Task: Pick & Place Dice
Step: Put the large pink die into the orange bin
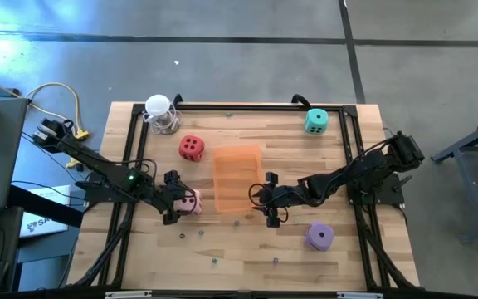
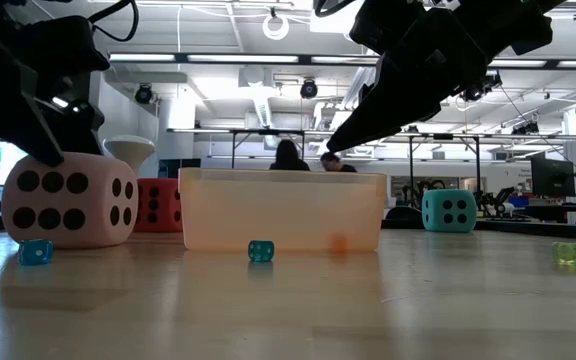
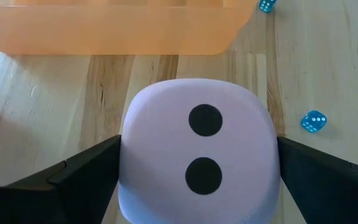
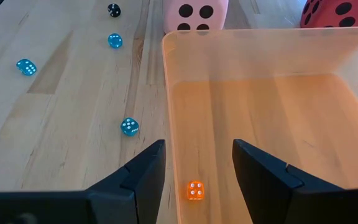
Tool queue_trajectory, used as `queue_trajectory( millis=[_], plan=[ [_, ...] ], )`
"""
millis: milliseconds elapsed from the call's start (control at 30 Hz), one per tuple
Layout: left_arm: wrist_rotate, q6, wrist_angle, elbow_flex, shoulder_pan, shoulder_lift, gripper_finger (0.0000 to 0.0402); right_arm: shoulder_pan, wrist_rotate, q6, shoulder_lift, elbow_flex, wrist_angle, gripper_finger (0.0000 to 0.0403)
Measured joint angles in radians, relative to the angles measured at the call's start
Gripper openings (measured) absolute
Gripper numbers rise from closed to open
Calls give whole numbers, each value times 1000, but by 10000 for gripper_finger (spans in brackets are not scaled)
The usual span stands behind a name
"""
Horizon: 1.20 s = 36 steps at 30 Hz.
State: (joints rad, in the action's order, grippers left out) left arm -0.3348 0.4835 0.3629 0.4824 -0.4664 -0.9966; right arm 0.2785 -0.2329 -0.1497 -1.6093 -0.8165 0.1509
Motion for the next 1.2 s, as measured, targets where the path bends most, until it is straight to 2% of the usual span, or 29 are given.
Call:
queue_trajectory(
  millis=[233, 600, 1000, 1200],
  plan=[
    [66, -23, -11, 0, 23, 1, 356, 0, 0, 0, 0, 0, 0, 178],
    [89, -145, -100, 21, 59, 0, 349, 0, 0, 0, 0, 0, 0, 178],
    [95, -318, -63, 213, 63, 5, 349, 0, 0, 0, 0, 0, 0, 178],
    [97, -389, -69, 287, 151, 3, 349, 0, 0, 0, 0, 0, 5, 178]
  ],
)
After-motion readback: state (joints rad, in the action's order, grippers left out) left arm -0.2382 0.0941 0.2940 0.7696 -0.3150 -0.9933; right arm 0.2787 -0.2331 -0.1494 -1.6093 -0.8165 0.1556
